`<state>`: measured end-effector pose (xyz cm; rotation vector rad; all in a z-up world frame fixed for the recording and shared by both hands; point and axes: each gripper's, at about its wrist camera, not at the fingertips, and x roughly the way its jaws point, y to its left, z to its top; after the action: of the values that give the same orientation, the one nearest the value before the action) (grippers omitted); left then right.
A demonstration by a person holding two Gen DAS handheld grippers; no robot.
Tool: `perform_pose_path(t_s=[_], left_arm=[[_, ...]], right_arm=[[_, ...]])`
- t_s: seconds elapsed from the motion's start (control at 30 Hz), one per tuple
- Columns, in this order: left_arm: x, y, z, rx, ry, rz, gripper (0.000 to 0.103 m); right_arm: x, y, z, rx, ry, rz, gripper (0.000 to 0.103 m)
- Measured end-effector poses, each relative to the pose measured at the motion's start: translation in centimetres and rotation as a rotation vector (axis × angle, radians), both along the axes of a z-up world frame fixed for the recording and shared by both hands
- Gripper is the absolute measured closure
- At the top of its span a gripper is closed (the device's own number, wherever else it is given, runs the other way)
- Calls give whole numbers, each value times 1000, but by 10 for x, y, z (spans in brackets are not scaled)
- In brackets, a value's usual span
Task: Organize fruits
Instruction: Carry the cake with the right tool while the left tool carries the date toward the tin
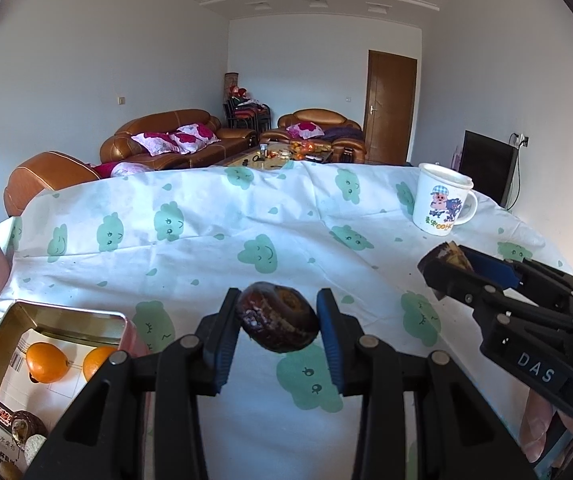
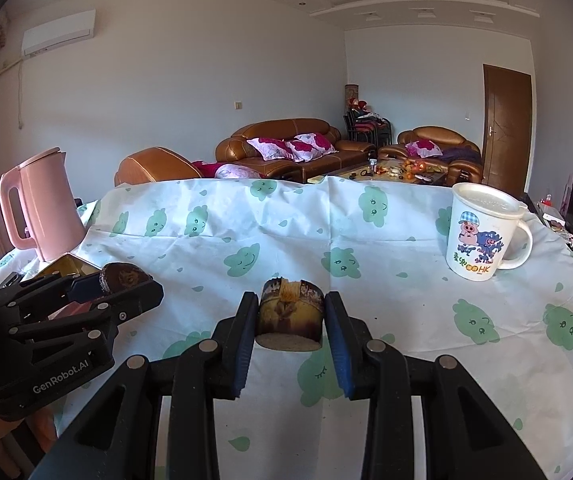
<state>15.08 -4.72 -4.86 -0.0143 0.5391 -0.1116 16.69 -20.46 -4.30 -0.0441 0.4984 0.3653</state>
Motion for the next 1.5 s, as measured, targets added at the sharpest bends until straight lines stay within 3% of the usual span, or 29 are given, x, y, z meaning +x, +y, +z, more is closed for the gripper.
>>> perform_pose_path(t_s=[1.5], left_arm=[[-41, -3, 16, 37, -202, 39, 63]], right_arm=[[-36, -5, 12, 19, -166, -1, 67]])
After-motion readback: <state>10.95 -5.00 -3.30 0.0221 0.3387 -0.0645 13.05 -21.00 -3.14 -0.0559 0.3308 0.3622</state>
